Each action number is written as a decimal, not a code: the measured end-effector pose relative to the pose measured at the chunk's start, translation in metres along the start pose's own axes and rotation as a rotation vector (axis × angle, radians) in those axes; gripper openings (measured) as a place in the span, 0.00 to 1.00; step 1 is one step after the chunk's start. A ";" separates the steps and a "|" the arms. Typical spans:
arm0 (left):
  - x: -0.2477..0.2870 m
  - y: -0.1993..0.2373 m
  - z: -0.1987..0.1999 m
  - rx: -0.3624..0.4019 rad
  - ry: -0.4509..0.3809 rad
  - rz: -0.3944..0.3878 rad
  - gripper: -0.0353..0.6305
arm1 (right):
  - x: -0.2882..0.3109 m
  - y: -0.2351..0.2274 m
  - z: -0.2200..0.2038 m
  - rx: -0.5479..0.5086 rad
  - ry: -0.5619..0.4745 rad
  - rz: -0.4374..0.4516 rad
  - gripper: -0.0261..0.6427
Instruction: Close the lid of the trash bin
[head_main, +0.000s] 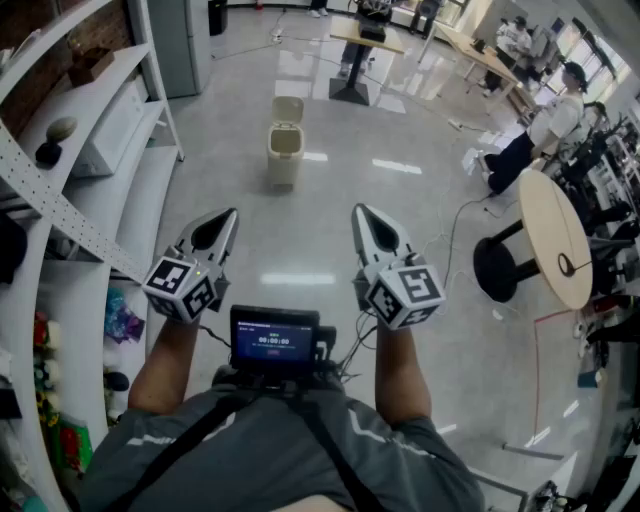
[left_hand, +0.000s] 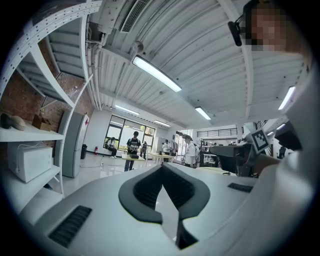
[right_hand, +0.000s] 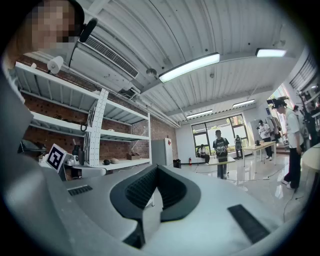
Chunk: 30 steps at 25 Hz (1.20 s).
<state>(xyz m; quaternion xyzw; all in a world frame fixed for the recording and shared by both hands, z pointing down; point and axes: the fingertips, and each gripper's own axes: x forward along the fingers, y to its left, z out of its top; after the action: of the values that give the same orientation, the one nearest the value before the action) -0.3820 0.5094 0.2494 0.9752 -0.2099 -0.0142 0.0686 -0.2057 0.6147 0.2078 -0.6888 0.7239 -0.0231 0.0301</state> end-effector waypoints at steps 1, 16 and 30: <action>0.000 -0.001 0.001 -0.001 -0.001 0.000 0.06 | 0.001 0.001 0.001 -0.002 0.000 0.003 0.04; -0.009 0.000 0.004 -0.004 0.002 -0.014 0.06 | 0.002 0.015 0.004 0.028 -0.005 -0.011 0.04; -0.026 0.030 0.007 -0.016 -0.006 -0.076 0.06 | 0.026 0.054 0.000 0.027 0.012 -0.043 0.04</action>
<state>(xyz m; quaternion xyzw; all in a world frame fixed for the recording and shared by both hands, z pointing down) -0.4179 0.4921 0.2462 0.9819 -0.1729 -0.0213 0.0750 -0.2608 0.5910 0.2034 -0.7036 0.7087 -0.0377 0.0345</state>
